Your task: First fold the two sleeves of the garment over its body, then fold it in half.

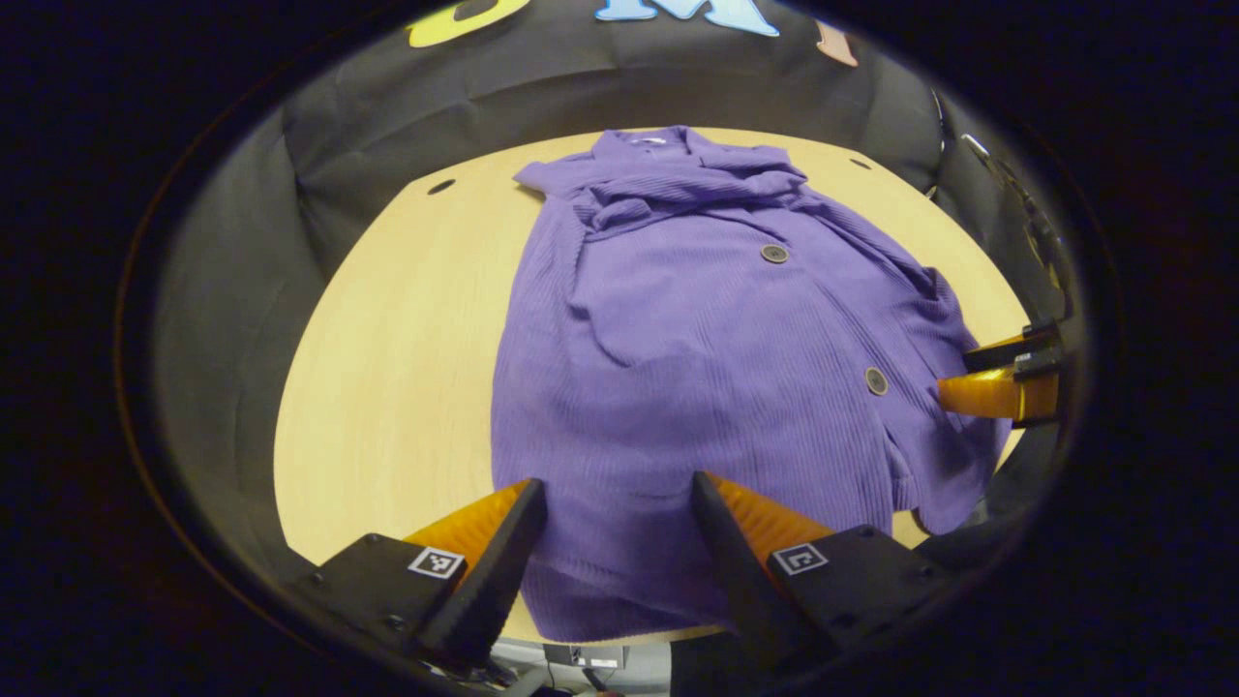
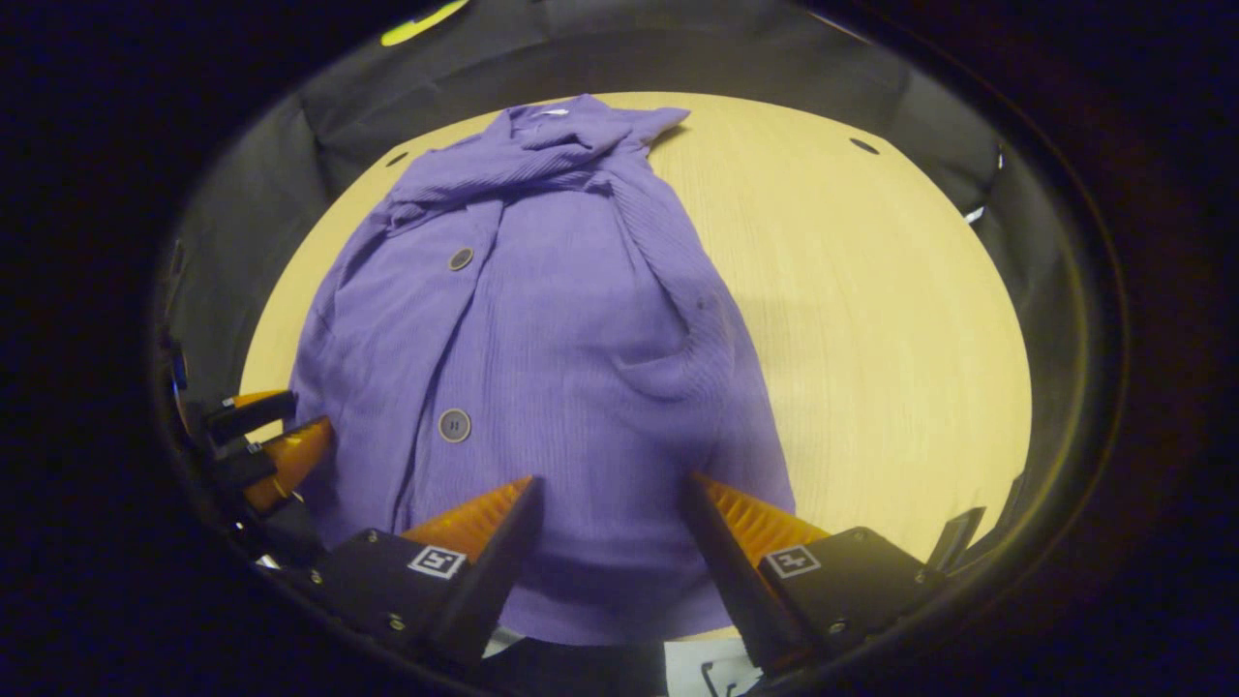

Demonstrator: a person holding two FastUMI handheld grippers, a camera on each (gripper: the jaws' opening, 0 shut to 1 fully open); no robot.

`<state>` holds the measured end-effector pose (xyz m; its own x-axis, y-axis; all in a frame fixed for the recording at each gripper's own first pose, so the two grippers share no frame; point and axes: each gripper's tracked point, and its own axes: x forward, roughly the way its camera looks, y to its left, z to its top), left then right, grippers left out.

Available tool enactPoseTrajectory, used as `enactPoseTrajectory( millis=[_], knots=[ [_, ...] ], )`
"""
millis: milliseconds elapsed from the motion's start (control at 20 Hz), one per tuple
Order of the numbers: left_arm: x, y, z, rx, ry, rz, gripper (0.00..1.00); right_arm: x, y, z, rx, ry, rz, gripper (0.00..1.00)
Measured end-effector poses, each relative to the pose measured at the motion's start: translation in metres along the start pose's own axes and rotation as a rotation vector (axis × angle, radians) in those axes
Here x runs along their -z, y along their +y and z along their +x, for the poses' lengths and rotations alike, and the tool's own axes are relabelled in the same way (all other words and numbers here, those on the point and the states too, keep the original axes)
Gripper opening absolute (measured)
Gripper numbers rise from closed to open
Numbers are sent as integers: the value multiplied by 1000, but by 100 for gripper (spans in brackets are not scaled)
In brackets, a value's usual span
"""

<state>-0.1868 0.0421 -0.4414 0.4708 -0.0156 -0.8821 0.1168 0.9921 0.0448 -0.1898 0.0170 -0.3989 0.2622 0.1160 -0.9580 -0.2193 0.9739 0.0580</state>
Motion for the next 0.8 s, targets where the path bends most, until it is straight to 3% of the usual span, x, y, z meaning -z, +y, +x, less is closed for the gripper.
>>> enactPoseTrajectory(
  millis=[100, 250, 400, 450, 500, 550, 600, 650, 750, 800],
  knots=[
    [-1, 0, -1, 5, 0, -21, 94, 0, 5, 2, 18, 4, -62, 97],
    [-3, 1, 0, 14, -30, -44, 98, 1, 7, 3, 22, -1, -46, 99],
    [-6, -1, -1, 39, -30, -19, 93, 0, 10, 2, 17, -8, -54, 97],
    [-7, -5, 1, 47, -36, -13, 83, 0, 11, 0, 8, -9, -58, 84],
    [-8, -12, 6, 53, -39, -10, 77, -6, 15, 1, -6, -37, -45, 84],
    [-10, -12, 7, 55, -36, -8, 65, -5, 20, 4, -16, -52, -9, 60],
    [-12, -11, 5, 67, -45, -17, 65, -8, 19, 5, -17, -50, 0, 36],
    [-11, -6, 6, 48, -54, -41, 50, -8, 19, 7, -18, -43, 8, 12],
    [-14, -3, 7, 53, -52, -53, 19, -8, 20, 6, -23, -40, 28, 12],
    [-13, -4, 7, 54, -48, -59, 19, -14, 19, 7, -20, -60, 35, 12]
  ],
)
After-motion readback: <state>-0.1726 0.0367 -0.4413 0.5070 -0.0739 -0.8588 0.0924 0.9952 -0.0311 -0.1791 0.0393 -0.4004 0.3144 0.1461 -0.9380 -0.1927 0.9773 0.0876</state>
